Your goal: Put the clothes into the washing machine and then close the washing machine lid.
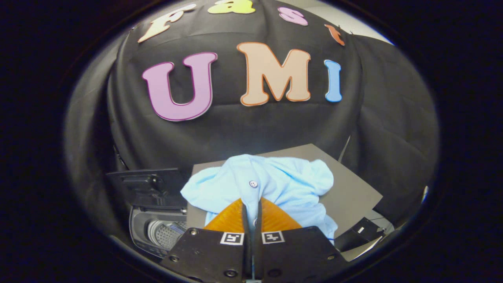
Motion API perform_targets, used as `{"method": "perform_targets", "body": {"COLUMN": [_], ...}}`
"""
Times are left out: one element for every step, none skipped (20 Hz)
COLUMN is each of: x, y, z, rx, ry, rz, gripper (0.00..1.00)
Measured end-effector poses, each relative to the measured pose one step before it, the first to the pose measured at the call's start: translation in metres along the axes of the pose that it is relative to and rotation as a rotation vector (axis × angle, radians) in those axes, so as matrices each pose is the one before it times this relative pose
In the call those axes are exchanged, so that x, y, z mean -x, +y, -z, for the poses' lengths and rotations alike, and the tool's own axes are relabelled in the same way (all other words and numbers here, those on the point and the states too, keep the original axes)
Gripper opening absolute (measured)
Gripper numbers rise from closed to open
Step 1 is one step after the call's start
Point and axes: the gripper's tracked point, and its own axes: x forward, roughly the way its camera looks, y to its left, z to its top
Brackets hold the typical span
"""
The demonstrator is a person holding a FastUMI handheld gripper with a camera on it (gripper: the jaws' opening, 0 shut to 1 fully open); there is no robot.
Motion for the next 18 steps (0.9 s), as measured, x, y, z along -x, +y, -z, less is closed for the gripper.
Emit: {"method": "perform_targets", "body": {"x": [0.00766,0.0058,0.00514,0.0044,0.00421,0.00588,0.00157,0.00264,0.00068,-0.0002,-0.0003,-0.00336,-0.00336,-0.0036,-0.0036,-0.00362,-0.00497,-0.00488], "y": [0.00593,0.01026,0.00983,0.00857,0.01096,0.01523,0.0149,0.01831,0.01545,0.01351,0.01351,0.01439,0.01263,0.01208,0.01069,0.01059,0.00883,0.00962], "z": [-0.01157,-0.013,-0.00759,-0.0032,-0.00582,0.00072,-0.00151,0.00488,0.00077,0.00214,0.00116,0.0049,0.00294,0.00488,0.00358,0.0057,0.00303,0.00461], "rx": [0.0126,0.0116,0.00821,0.00149,-0.00118,-0.00031,-0.01106,-0.00354,-0.00459,0.00042,-0.00467,0.0034,0.0063,0.01083,0.00523,0.00642,0.0035,0.00286], "ry": [-0.01068,-0.01671,-0.00781,-0.01135,-0.00851,0.00039,-0.01053,0.00641,-0.00317,0.00618,-0.00297,0.0113,0.00461,0.00609,0.00322,0.00852,0.00344,0.00824], "rz": [-0.01494,-0.01383,-0.01144,-0.01459,-0.01875,-0.02199,-0.02275,-0.02829,-0.02604,-0.0223,-0.01723,-0.02182,-0.01848,-0.01103,-0.00945,-0.01328,-0.01307,-0.01214], "gripper": [0.03,0.03,0.03,0.02,0.03,0.02,0.02,0.03,0.02,0.02,0.03,0.03,0.02,0.02,0.02,0.03,0.02,0.03]}}
